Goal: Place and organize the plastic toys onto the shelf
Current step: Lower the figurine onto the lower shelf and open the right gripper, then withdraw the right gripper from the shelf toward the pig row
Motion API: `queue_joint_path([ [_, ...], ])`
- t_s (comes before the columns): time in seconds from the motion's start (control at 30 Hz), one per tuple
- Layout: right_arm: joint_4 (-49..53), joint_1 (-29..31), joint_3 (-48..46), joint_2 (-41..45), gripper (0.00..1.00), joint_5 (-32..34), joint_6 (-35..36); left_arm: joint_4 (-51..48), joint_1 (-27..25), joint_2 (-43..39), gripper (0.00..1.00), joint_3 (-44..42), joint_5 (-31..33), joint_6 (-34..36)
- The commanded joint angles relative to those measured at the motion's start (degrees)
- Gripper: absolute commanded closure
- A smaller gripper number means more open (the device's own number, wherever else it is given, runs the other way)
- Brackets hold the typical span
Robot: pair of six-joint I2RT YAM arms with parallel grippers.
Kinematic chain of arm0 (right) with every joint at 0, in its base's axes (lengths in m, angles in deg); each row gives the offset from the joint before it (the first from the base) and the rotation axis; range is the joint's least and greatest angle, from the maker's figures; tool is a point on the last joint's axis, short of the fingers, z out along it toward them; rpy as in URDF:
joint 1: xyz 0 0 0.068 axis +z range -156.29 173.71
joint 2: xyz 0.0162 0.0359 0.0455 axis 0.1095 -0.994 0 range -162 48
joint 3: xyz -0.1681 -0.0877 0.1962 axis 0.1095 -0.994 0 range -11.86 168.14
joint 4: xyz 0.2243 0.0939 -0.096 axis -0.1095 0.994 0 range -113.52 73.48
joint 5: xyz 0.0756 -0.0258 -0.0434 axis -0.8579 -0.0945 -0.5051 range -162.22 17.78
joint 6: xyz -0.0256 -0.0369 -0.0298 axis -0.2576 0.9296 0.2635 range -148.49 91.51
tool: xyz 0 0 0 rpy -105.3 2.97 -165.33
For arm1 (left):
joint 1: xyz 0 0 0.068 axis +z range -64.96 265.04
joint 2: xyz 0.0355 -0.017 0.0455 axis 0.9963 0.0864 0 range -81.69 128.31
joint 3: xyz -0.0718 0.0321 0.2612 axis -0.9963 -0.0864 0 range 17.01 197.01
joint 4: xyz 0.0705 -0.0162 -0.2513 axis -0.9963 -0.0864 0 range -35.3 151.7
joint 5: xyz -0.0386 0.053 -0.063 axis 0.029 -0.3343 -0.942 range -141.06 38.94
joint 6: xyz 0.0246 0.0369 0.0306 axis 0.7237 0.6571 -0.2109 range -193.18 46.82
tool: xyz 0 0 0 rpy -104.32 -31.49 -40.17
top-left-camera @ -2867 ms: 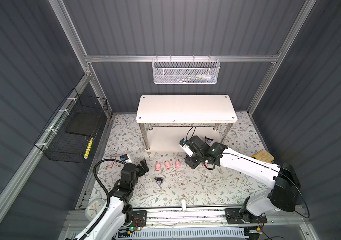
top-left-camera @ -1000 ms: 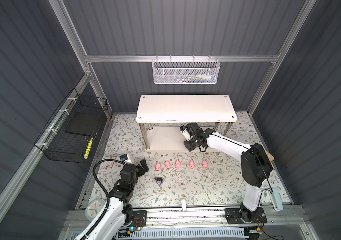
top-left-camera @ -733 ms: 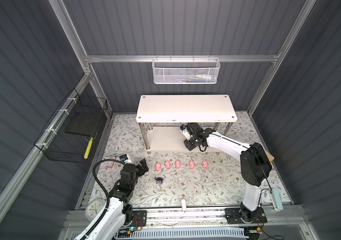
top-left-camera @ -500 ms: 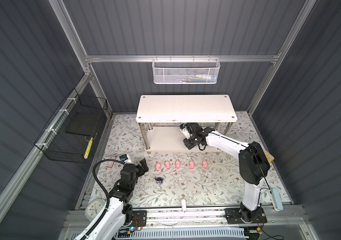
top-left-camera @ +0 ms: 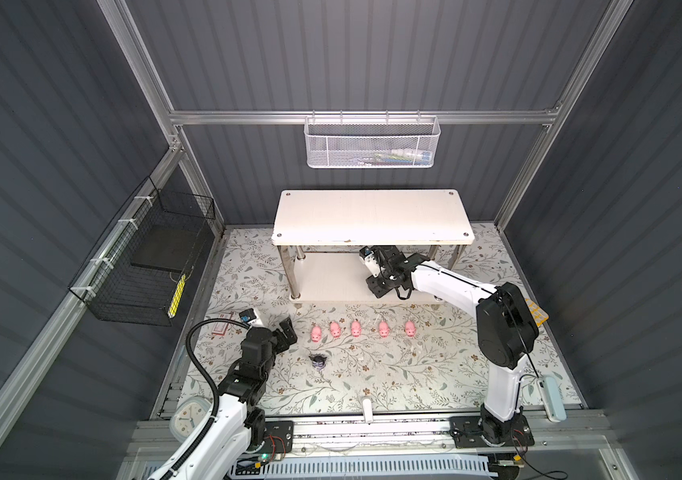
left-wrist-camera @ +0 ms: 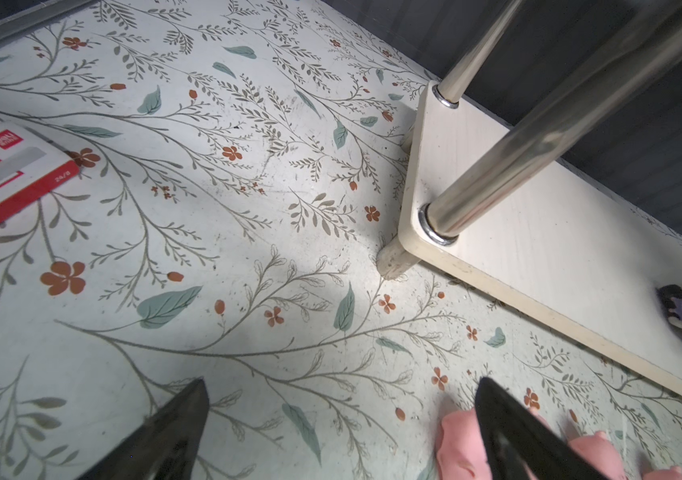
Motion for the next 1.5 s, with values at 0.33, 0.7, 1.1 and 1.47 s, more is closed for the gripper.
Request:
queue_joint_path([
  [0.33, -0.2, -0.8, 1.2, -0.3, 0.51, -0.3, -0.4, 0.3, -0.4, 0.2, 0.0, -0.7, 0.7, -0.4],
  [0.7, -1.0, -0.8, 0.2, 1.9, 0.43, -0.5, -1.1, 0.1, -0.4, -0.3, 0.0, -0.8, 0.8, -0.5],
  [1.1, -9.3, -0.8, -9.3, 10.9, 0.37, -3.9, -4.0, 0.1, -0.4, -0.4, 0.0, -0.9, 0.9, -0.6],
  [1.47, -14.1, -0.8, -17.3, 17.5, 0.34, -4.0, -5.6, 0.1, -0.4, -0.5, 0.0, -0.9, 0.8, -0.6],
])
